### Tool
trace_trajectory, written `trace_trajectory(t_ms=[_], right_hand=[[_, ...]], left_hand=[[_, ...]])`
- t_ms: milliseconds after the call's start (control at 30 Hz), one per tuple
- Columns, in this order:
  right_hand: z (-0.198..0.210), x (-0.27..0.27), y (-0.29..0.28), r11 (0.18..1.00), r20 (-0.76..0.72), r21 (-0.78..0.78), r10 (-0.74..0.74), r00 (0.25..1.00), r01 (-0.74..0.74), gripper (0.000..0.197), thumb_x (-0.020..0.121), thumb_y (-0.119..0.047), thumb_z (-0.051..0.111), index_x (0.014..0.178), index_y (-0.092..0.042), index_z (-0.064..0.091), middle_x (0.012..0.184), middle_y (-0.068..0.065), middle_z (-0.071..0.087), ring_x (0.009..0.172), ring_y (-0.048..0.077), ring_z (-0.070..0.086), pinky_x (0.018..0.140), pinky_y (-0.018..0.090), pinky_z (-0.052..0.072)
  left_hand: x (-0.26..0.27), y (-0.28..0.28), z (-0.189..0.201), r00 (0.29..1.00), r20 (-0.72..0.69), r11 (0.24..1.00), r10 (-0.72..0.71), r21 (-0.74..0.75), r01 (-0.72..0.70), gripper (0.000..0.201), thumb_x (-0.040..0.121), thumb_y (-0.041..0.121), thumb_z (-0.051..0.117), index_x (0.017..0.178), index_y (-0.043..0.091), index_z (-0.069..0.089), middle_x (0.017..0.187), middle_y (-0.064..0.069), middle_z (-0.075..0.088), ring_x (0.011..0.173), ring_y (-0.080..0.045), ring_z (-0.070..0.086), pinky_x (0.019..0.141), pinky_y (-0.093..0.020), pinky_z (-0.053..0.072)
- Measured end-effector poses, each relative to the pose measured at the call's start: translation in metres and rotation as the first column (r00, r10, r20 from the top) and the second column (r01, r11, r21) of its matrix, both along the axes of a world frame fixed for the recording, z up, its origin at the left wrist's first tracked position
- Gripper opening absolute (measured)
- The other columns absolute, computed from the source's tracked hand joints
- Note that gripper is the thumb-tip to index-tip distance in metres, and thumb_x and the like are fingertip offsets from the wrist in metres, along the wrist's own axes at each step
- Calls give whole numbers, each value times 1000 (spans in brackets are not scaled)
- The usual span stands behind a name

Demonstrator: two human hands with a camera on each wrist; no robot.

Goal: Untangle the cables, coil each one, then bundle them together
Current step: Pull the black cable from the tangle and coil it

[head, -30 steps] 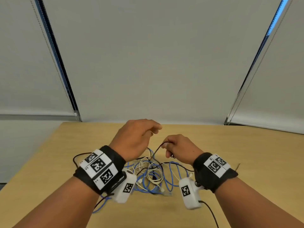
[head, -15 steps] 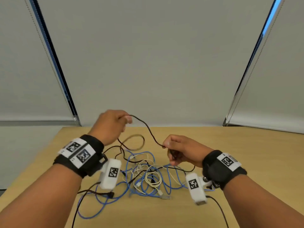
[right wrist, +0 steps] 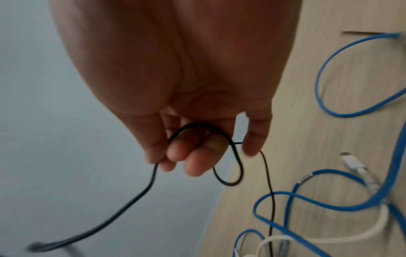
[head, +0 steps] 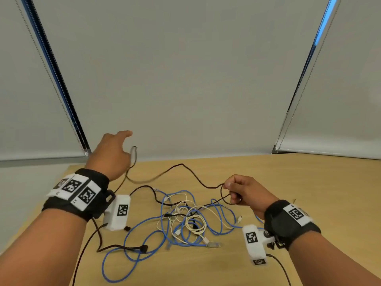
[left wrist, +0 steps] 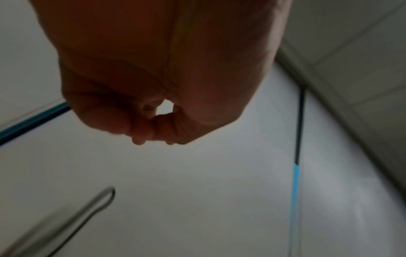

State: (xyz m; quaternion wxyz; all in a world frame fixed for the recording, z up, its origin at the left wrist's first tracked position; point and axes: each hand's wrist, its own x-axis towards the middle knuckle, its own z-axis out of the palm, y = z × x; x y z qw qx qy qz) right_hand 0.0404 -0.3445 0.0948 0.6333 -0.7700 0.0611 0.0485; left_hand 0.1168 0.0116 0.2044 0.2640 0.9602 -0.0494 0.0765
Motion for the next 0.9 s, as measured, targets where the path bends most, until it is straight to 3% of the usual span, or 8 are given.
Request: trace_trajectory(t_ms=[133, 233, 300, 433, 600, 733, 833, 900], right_hand=[[17, 4, 27, 988, 125, -154, 9, 992, 11, 16, 97, -15, 62, 85, -11, 72, 63, 3, 65, 65, 17, 66, 78, 36, 53], [37, 6, 50, 988, 211, -142, 95, 973, -65, 16, 95, -22, 65, 84, -13, 72, 64, 3, 66, 65, 17, 67, 72, 29, 51], [49, 9, 59, 987, 251, -106, 142, 958, -118, 16, 93, -23, 68, 81, -14, 72, 67, 6, 66, 61, 17, 64, 66, 25, 52], [63, 11, 51, 981, 241, -104, 186, 952, -165, 18, 91, -22, 72, 73, -24, 73, 69, 5, 62, 55, 16, 56, 61, 25, 50], [70, 12, 21, 975, 237, -61, 221, 946, -213, 12, 89, -25, 69, 83, -15, 71, 68, 0, 60, 61, 17, 60, 69, 27, 52], [63, 11, -4, 971, 170, -155, 209, 963, -184, 12, 96, -18, 66, 88, -11, 68, 69, 4, 59, 66, 18, 63, 75, 32, 53], [53, 10, -5, 983, 123, -93, 170, 978, -159, 12, 98, -15, 63, 86, -13, 66, 72, 5, 62, 74, 22, 69, 82, 42, 55], [52, 13, 6, 991, 109, 47, 118, 987, -124, 12, 98, -16, 62, 86, -16, 65, 76, 7, 65, 82, 25, 72, 85, 45, 54]], left_hand=[[-33, -50, -7, 958, 157, 971, -239, 11, 241, 54, 90, 11, 55, 139, 32, 54, 143, 1, 45, 128, -19, 50, 106, -33, 38], [-58, -93, -26, 881, -26, 880, -472, 36, 473, 49, 96, 40, 55, 144, 36, 47, 139, 9, 57, 127, -14, 53, 109, -36, 41], [-61, -104, -37, 862, -139, 862, -488, 79, 501, 39, 96, 46, 54, 134, 36, 54, 112, 7, 70, 104, -17, 65, 93, -40, 53], [-41, -82, -18, 925, 31, 924, -380, -26, 381, 18, 100, 36, 54, 101, 30, 71, 77, 7, 66, 78, -21, 64, 73, -31, 51], [-15, -38, 16, 919, 312, 969, -240, 18, 247, 19, 99, 36, 56, 104, 28, 73, 81, 3, 69, 81, -23, 65, 79, -39, 54], [4, 6, 27, 915, 402, 977, 23, -205, 65, 15, 99, 36, 55, 103, 33, 70, 76, 9, 66, 73, -18, 63, 76, -40, 55], [13, 10, 21, 959, 266, 964, 99, -264, -26, 16, 99, 27, 56, 105, 39, 66, 93, -1, 71, 76, -19, 69, 76, -38, 56], [9, -9, 5, 982, 174, 980, 76, -195, -41, 35, 97, 18, 60, 128, 34, 57, 129, -9, 59, 104, -27, 66, 91, -41, 52]])
